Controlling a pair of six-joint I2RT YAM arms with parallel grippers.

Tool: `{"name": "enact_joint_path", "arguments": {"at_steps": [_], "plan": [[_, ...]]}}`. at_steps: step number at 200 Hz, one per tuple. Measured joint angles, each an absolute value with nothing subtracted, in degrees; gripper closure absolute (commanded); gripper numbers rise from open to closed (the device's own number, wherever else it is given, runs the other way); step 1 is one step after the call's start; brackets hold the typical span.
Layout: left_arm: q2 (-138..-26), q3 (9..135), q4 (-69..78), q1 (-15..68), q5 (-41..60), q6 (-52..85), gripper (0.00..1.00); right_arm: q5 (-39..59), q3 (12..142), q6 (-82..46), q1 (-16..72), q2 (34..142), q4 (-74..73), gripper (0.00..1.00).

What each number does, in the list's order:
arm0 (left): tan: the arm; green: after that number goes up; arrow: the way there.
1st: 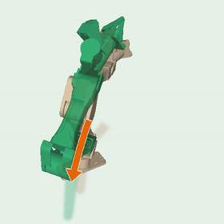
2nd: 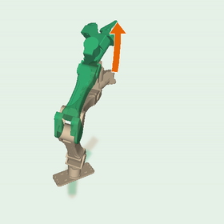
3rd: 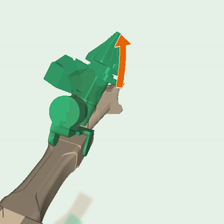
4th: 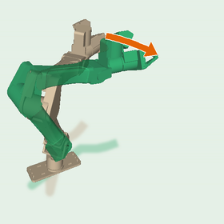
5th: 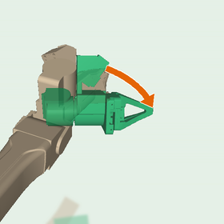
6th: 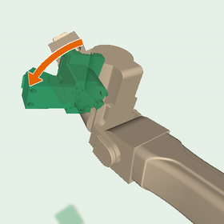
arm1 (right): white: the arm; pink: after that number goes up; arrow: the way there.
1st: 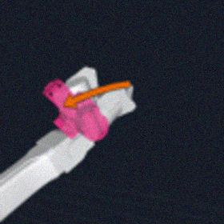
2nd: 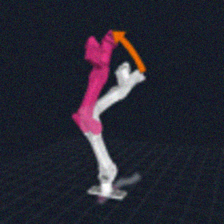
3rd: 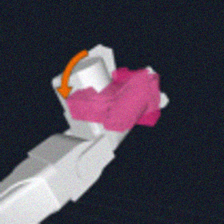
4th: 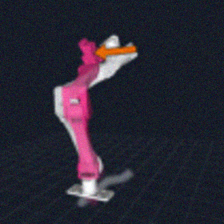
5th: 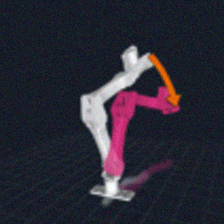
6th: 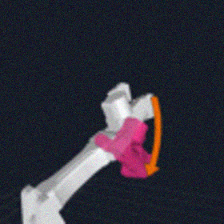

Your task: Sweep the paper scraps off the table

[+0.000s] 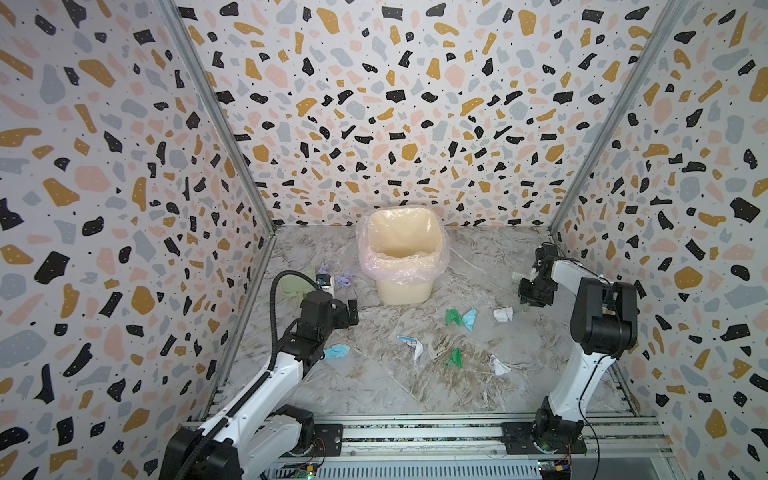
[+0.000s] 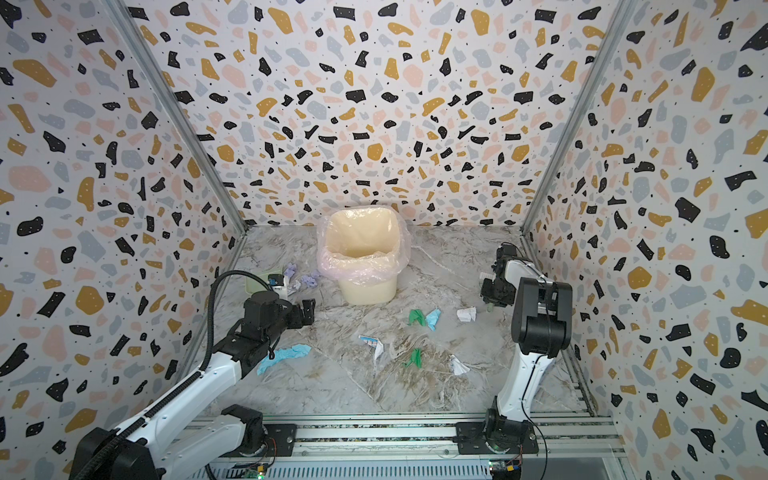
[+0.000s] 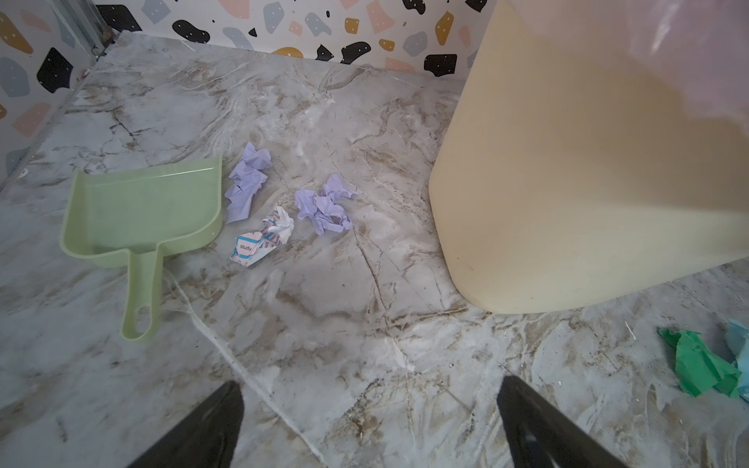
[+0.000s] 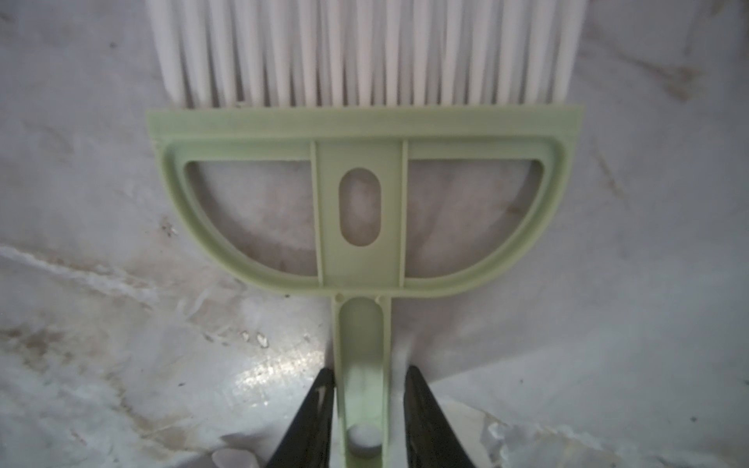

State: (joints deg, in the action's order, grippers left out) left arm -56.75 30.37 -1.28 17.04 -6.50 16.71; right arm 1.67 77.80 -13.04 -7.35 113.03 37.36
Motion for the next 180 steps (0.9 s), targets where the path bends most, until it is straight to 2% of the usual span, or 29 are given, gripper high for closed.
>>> {"name": "enact_joint_path", "arguments": {"at_steps": [76, 122, 180], "plan": [[-57.08, 30.37, -1.67, 17.39, -6.59, 16.71, 0.01, 0.19, 78.17, -12.40, -6.94, 113.34, 37.69, 0.97], [-57.08, 30.37, -2.13, 18.85, -6.50, 17.19, 0.01, -0.08, 77.17, -12.49, -6.24, 110.54, 37.58, 1.00], [-57.87, 30.37, -0.08, 25.08, -5.37, 20.58, 0.01, -0.08, 76.25, -12.58, -2.94, 95.02, 38.09, 1.00]]}}
